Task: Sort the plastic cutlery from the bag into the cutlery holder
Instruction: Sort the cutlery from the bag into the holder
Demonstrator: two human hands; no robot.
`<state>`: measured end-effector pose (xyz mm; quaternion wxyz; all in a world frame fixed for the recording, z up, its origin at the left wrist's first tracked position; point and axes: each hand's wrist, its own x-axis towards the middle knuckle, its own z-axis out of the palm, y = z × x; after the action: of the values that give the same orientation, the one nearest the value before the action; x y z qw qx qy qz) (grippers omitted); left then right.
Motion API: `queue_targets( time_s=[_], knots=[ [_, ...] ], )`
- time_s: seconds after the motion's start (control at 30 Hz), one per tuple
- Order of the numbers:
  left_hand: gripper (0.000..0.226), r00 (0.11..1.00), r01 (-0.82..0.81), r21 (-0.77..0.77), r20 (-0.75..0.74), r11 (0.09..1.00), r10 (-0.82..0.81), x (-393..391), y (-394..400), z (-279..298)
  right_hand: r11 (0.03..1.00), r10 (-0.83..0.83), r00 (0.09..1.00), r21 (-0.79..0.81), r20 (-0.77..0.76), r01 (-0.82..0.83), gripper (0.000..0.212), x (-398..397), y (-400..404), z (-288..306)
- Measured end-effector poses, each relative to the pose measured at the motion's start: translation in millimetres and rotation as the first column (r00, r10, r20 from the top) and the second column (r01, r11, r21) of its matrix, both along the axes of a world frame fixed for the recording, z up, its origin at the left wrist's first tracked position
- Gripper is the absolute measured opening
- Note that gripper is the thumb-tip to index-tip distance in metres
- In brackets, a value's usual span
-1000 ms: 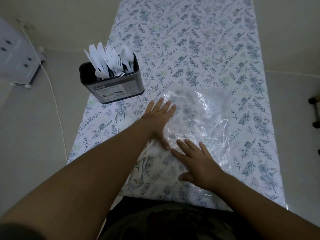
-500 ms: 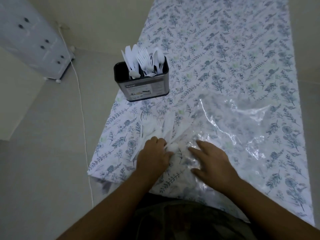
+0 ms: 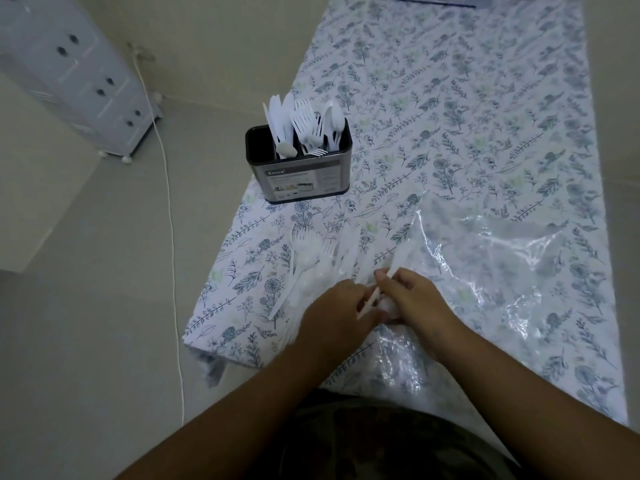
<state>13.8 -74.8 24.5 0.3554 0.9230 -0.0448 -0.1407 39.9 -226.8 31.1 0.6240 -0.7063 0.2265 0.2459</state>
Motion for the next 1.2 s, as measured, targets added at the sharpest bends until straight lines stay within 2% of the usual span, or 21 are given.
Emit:
queue_targets(
  time_s=[0.1,0.2,0.27,0.33,0.43,0.5,0.57,0.67,0.77,0.83,0.9,1.0,1.07,1.13,1.2],
  knots=[
    [0.039,0.999,-0.035,-0.026,0.025,0.999,0.036,-5.5,3.8,-1.0,0.961,-0.221,0.965,0.135,-0.140,0.240,0.020,7.2,-3.0,-1.4],
    [0.023,0.991,-0.131,0.030,0.030,0.991,0.130,-5.6,14.4,-5.2,0.919,-0.244,0.944,0.258,-0.224,0.299,0.023,15.4,-9.4,-3.6],
    [0.020,0.987,-0.155,0.148,0.060,0.977,0.148,0.7,20.0,-11.3,0.907,-0.204,0.962,0.335,-0.180,0.255,0.030,17.1,-10.7,-2.0],
    [0.027,0.989,-0.144,0.252,0.063,0.957,0.132,10.2,19.9,-16.0,0.910,-0.191,0.977,0.355,-0.096,0.213,0.033,16.0,-8.6,7.4],
    [0.036,0.996,-0.090,0.376,0.010,0.922,0.093,27.0,10.3,-18.8,0.944,-0.201,0.979,0.275,0.037,0.183,0.031,16.2,-8.7,17.5],
    [0.037,0.995,-0.058,0.403,-0.049,0.913,0.085,37.4,3.3,-19.5,0.951,-0.234,0.971,0.222,0.051,0.217,0.029,14.6,-13.2,12.7],
    [0.031,0.991,-0.049,0.392,-0.093,0.919,0.093,42.7,-2.7,-18.9,0.939,-0.268,0.963,0.220,-0.017,0.265,0.026,6.7,-16.3,9.3],
    [0.026,0.986,-0.094,0.345,-0.100,0.934,0.136,43.6,-4.6,-22.3,0.964,-0.209,0.976,0.154,-0.063,0.216,0.026,-8.3,-17.8,-1.1],
    [0.026,0.984,-0.131,0.266,-0.082,0.955,0.158,42.1,-1.8,-21.9,0.958,-0.219,0.970,0.167,-0.102,0.234,0.024,-14.6,-15.2,-8.9],
    [0.029,0.990,-0.128,0.159,-0.029,0.979,0.135,40.2,-1.2,-14.7,0.956,-0.211,0.971,0.182,-0.114,0.229,0.022,-13.3,-12.1,-8.6],
    [0.028,0.994,-0.109,-0.005,0.004,0.994,0.109,35.8,-2.0,-3.6,0.977,-0.136,0.988,0.156,-0.075,0.146,0.026,-10.7,-8.7,-5.5],
    [0.028,1.000,0.018,-0.162,0.028,0.987,-0.014,22.0,0.0,9.0,0.988,0.014,0.999,0.154,-0.048,-0.007,0.035,-7.9,-3.1,-1.7],
    [0.021,0.994,0.011,-0.125,0.111,0.992,0.003,14.0,10.7,5.3,0.990,0.055,0.996,0.137,-0.065,-0.046,0.034,-8.0,-0.2,-2.7],
    [0.016,0.972,-0.154,-0.029,0.174,0.988,0.157,10.1,29.6,-3.5,0.993,0.035,0.995,0.115,-0.093,-0.024,0.027,-9.7,1.1,-5.6],
    [0.031,0.921,-0.371,0.060,0.154,0.927,0.359,9.6,49.5,-12.5,0.992,0.019,0.993,0.124,-0.115,-0.005,0.024,-11.3,1.5,-8.3]
  ],
)
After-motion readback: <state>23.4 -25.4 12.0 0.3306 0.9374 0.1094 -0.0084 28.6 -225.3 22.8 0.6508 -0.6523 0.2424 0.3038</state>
